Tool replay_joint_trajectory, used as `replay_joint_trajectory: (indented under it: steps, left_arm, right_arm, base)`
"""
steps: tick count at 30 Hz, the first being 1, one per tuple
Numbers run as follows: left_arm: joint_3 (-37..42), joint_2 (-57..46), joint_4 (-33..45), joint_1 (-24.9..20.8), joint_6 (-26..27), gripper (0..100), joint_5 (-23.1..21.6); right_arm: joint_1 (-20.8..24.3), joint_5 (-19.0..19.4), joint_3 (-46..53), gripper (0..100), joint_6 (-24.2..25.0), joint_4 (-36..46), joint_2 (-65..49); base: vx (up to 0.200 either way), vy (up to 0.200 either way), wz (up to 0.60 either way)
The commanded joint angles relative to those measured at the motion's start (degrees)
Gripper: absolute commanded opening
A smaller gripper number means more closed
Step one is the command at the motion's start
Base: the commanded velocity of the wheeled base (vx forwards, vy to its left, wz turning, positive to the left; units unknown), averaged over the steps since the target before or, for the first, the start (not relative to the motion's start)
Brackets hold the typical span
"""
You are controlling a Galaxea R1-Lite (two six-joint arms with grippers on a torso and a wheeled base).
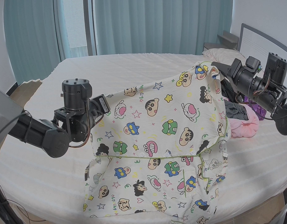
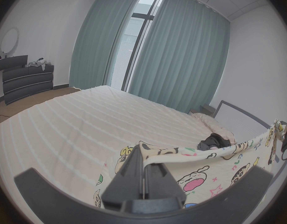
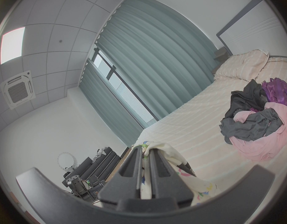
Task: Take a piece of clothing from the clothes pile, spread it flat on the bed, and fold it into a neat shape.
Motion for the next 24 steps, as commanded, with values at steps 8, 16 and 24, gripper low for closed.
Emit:
replay_joint_trajectory:
  steps: [8, 16, 24]
  left_arm:
    - [-0.4, 6.5, 0.0, 0.6, -3.7, 0, -2.1]
    - [-4.8, 13.1, 0.0, 2.6, -10.4, 100, -3.0]
    - [-3.9, 11.4, 0.1, 4.8, -12.6, 100, -3.0]
  right_arm:
    - [-1.1, -0.1, 0.8, 0, 0.5, -0.1, 8.6]
    - [-0.5, -0.3, -1.9, 100, 5.2, -1.7, 20.2]
    - [-2.3, -8.9, -4.5, 100, 10.6, -3.1, 24.4]
  base:
    - [0.000, 0.000, 0.00]
    - [0.000, 0.000, 0.00]
    - [0.000, 0.000, 0.00]
